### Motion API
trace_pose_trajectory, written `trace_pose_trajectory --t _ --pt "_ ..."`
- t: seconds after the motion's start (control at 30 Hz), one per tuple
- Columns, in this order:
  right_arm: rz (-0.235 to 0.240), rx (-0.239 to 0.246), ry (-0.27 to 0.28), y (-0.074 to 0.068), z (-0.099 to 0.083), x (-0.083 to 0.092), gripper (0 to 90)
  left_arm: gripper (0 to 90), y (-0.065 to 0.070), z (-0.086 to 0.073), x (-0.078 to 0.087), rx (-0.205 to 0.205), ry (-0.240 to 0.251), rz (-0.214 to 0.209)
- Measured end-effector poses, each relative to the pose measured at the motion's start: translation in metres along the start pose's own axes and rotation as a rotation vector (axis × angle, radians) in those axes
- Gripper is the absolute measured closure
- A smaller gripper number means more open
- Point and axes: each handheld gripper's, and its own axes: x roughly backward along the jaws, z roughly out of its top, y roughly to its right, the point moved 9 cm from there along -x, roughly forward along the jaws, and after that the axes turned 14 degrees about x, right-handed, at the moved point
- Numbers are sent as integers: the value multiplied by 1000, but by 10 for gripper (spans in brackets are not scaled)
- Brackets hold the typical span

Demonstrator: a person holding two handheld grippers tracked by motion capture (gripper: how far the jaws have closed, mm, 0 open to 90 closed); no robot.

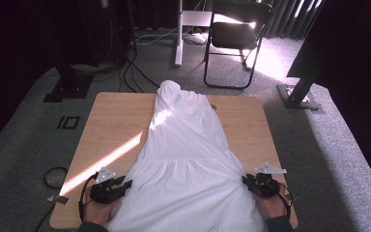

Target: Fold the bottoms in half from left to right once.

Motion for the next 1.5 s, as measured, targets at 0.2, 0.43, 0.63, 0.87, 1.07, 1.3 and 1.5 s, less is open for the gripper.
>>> trace_pose_trajectory --t 0.2,0.43,0.63,0.87,1.07,1.3,1.5 --pt "24 50 72 8 57 -9 639 471 -9 45 -6 5 67 3" --pt "129 69 6 -3 93 -66 561 439 -17 55 -47 73 26 -23" --pt "164 86 -93 -11 88 -84 818 411 -8 49 -59 29 -4 -36" --pt "-18 126 96 16 130 -37 878 410 8 32 -77 -41 -73 -4" --pt "-76 79 -51 41 84 -73 867 403 11 33 -78 -37 -73 -21" --pt "-57 43 -84 41 72 -86 865 354 21 73 -79 -24 -7 -68" --pt "-46 24 -73 41 71 -86 865 295 31 84 -127 -25 -150 -59"
